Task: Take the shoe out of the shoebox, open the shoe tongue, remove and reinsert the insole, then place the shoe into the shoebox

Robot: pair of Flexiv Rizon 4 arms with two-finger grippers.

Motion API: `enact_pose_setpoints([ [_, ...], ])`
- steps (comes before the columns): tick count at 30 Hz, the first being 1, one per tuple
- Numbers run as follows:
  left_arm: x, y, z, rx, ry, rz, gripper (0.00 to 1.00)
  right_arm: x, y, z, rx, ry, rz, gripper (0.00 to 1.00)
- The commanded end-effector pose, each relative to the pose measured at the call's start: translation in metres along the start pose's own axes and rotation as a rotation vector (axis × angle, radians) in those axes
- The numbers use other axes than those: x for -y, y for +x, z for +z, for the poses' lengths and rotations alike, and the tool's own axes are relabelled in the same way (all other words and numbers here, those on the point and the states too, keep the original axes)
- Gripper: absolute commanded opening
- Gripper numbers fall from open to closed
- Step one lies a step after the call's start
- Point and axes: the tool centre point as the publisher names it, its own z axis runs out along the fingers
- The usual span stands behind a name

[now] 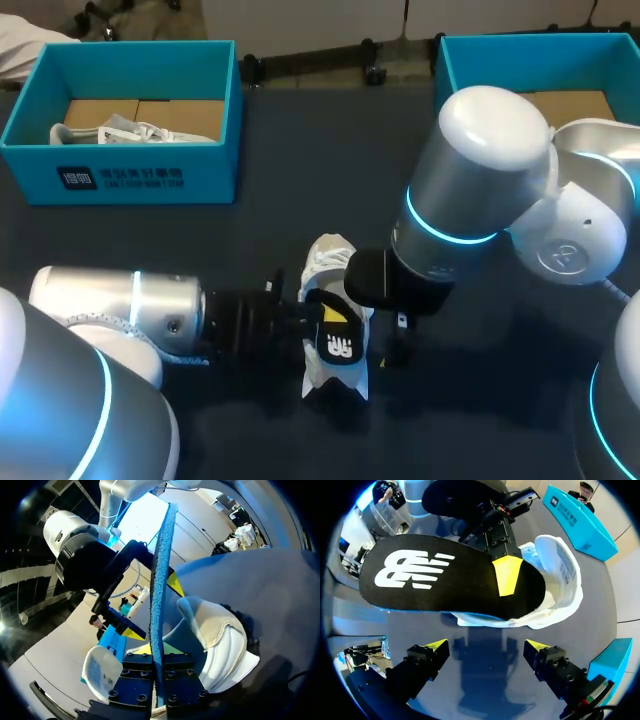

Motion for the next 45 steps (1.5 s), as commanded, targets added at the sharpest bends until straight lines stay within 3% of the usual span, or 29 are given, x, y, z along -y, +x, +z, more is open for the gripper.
enact_pose_setpoints([
  [1,-0.002,0.003,0.005,0.001,-0.007,-0.003,0.0,0.0,0.001,0.002,0.002,0.0,0.0,1.0],
  [3,0.002,0.004,0.002,-0.008,-0.001,-0.016,0.0,0.0,0.001,0.002,0.002,0.0,0.0,1.0],
  [5,0.006,0.003,0.0,-0.008,0.005,-0.023,0.18,0.0,0.001,0.002,0.002,0.0,0.0,1.0],
  [8,0.011,0.001,-0.002,-0.006,0.011,-0.026,0.27,0.0,0.001,0.002,0.002,0.0,0.0,1.0],
  [15,0.028,-0.002,-0.009,-0.001,0.042,-0.058,0.35,0.0,0.001,0.002,0.002,0.0,0.0,1.0],
  [24,0.037,0.0,-0.007,0.006,0.041,-0.045,0.25,0.0,0.001,0.002,0.002,0.0,0.0,1.0],
  [26,0.041,0.001,-0.005,0.006,0.04,-0.045,0.14,0.0,0.001,0.002,0.002,0.0,0.0,1.0],
  [27,0.042,0.001,-0.004,0.005,0.04,-0.044,0.0,0.0,0.001,0.002,0.002,0.0,0.0,1.0],
  [45,0.0,0.001,0.003,0.037,-0.041,0.08,0.0,0.0,0.001,0.002,0.002,0.0,0.0,1.0],
])
